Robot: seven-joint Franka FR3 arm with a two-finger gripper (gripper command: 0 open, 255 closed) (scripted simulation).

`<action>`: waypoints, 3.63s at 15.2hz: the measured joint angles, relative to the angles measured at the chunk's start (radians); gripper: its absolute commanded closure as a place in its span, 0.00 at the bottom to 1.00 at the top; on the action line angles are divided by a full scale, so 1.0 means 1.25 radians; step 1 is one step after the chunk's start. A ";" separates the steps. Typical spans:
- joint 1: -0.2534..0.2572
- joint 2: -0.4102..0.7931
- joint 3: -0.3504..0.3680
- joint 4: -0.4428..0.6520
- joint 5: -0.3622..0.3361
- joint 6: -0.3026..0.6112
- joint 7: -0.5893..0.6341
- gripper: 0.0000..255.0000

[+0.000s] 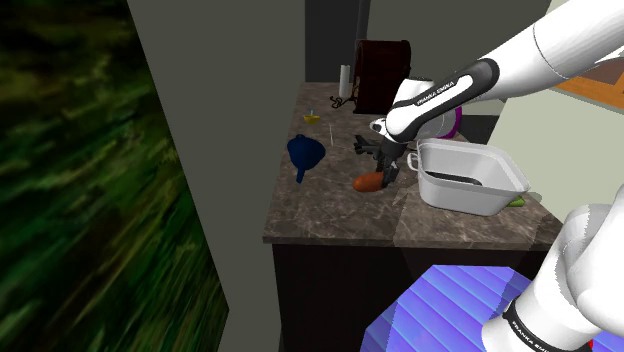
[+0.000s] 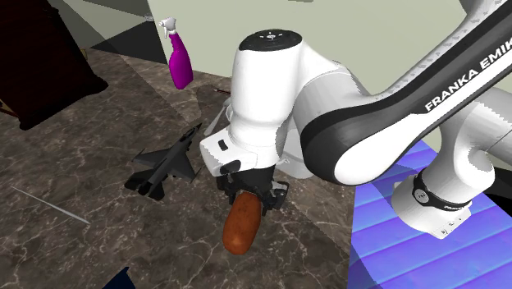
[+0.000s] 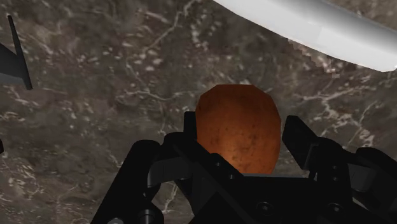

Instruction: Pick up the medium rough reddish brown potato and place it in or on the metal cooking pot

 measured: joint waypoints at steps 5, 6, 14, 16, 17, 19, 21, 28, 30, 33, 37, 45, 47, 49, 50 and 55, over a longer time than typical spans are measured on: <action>0.000 0.000 0.000 0.000 0.000 0.000 0.000 1.00; 0.000 0.000 0.000 0.000 0.000 0.000 0.000 1.00; -0.004 -0.044 0.003 0.027 -0.033 -0.066 0.027 1.00; -0.005 -0.055 0.005 0.040 -0.041 -0.089 0.034 1.00; -0.006 -0.065 0.006 0.042 -0.047 -0.100 0.039 1.00; -0.006 -0.077 0.009 0.051 -0.055 -0.120 0.047 1.00; -0.007 -0.089 0.011 0.063 -0.062 -0.143 0.053 1.00; -0.010 -0.128 0.020 0.103 -0.081 -0.219 0.072 1.00; -0.010 -0.132 0.022 0.122 -0.083 -0.242 0.075 1.00; -0.011 -0.144 0.025 0.144 -0.088 -0.275 0.080 1.00; -0.011 -0.156 0.029 0.179 -0.092 -0.320 0.086 1.00; -0.010 -0.170 0.036 0.250 -0.097 -0.405 0.095 1.00; -0.009 -0.169 0.037 0.274 -0.096 -0.428 0.096 1.00; -0.009 -0.169 0.037 0.290 -0.096 -0.443 0.097 1.00; -0.012 -0.179 0.035 0.288 -0.100 -0.451 0.092 1.00; -0.049 -0.268 0.006 0.234 -0.138 -0.481 0.045 1.00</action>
